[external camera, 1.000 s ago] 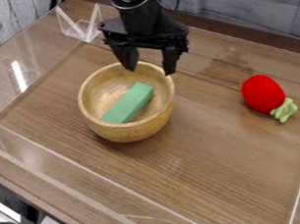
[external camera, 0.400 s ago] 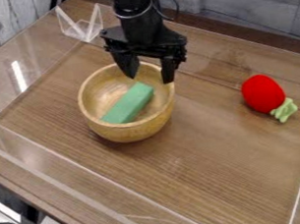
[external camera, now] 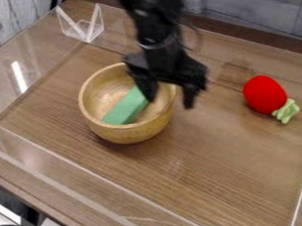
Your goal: Move the red fruit to the right
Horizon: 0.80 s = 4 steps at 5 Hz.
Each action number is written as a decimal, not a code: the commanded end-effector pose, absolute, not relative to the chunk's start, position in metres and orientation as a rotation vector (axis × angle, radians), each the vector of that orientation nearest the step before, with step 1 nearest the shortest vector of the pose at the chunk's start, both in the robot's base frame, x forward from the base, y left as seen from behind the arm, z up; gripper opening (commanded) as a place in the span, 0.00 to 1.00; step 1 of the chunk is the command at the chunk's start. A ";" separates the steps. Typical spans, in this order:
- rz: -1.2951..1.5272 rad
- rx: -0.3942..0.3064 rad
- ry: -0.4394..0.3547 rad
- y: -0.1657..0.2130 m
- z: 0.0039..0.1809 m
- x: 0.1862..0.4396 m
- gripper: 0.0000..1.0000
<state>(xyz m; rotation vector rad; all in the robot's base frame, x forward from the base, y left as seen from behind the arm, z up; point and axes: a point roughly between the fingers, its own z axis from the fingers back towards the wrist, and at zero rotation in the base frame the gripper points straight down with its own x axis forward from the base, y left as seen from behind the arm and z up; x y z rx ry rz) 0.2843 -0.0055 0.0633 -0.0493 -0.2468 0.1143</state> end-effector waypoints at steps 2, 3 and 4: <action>0.070 -0.104 -0.322 -0.084 0.089 0.314 1.00; 0.036 -0.104 -0.321 -0.089 0.089 0.318 1.00; 0.000 -0.099 -0.314 -0.096 0.085 0.324 1.00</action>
